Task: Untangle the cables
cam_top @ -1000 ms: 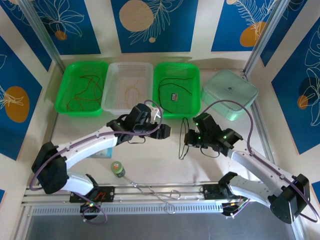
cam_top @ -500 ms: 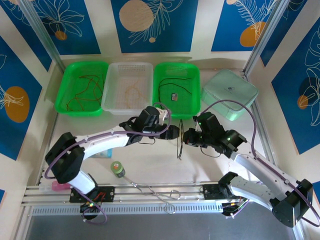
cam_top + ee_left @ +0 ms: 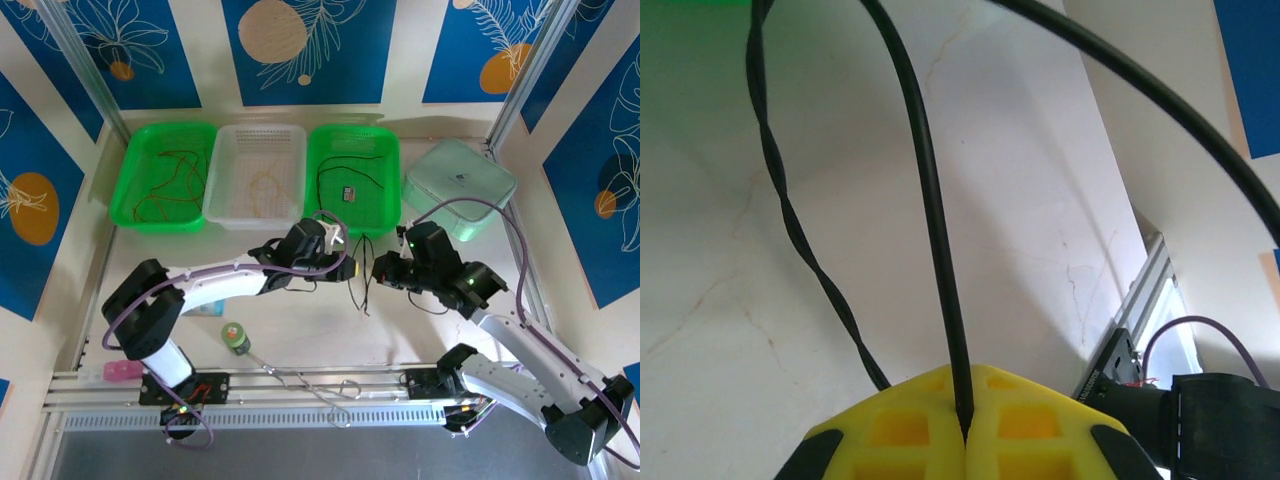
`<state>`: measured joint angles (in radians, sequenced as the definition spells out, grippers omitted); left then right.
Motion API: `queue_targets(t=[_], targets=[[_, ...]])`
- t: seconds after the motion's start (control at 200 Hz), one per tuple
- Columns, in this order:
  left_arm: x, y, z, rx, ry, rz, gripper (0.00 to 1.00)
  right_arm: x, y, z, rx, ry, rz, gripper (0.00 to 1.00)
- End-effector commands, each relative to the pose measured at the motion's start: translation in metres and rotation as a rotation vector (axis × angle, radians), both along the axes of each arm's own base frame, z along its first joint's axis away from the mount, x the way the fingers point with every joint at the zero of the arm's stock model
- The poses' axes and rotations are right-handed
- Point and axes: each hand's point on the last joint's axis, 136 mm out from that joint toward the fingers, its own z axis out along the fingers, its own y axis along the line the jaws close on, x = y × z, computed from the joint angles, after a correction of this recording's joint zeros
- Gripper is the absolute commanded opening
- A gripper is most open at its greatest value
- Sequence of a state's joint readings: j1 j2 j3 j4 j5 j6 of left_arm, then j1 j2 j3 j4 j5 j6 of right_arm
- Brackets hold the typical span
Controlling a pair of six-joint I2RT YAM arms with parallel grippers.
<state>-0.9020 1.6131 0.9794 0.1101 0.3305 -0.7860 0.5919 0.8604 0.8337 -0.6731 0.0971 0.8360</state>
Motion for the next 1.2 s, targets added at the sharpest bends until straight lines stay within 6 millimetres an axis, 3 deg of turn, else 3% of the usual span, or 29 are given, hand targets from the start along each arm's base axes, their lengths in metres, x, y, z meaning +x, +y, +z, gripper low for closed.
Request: queue_targets(t=[0.0,0.32,0.535,1.041,1.116,1.196], targets=[[-0.003,0.014,0.017,0.055,-0.082,-0.006,0.00,0.003,-0.023,0.011,-0.061,-0.033,-0.071,0.00],[-0.002,0.071,0.045,0.258,-0.243,0.045,0.00,0.017,-0.091,0.029,-0.268,-0.137,-0.265,0.00],[-0.002,0.110,0.048,0.315,-0.266,0.101,0.00,0.019,-0.121,0.046,-0.301,-0.208,-0.363,0.00],[0.000,0.207,0.072,0.469,-0.367,0.238,0.00,0.019,-0.168,0.080,-0.364,-0.307,-0.502,0.00],[0.000,0.223,0.075,0.484,-0.370,0.267,0.00,0.022,-0.168,0.085,-0.340,-0.319,-0.501,0.00],[-0.003,0.228,0.080,0.464,-0.373,0.265,0.00,0.028,-0.152,0.089,-0.273,-0.333,-0.426,0.00]])
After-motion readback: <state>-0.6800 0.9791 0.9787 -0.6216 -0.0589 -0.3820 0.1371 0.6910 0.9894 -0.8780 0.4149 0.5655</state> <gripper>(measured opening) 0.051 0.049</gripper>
